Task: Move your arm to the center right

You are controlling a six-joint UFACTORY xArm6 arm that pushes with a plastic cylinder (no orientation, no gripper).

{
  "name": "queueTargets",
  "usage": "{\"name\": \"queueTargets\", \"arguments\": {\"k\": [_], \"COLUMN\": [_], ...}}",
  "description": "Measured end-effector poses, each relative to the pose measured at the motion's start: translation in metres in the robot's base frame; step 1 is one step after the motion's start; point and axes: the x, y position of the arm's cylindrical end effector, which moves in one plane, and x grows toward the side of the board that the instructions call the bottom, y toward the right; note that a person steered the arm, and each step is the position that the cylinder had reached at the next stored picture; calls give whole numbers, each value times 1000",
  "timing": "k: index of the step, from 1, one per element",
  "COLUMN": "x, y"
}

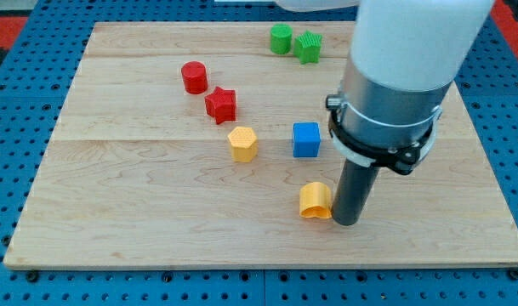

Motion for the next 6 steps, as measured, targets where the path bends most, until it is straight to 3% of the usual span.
{"name": "queueTargets", "arguments": {"k": [1, 2, 4, 5, 6], "x": [-6, -6, -93, -103, -98], "y": [-29, 15, 36, 50, 129]}}
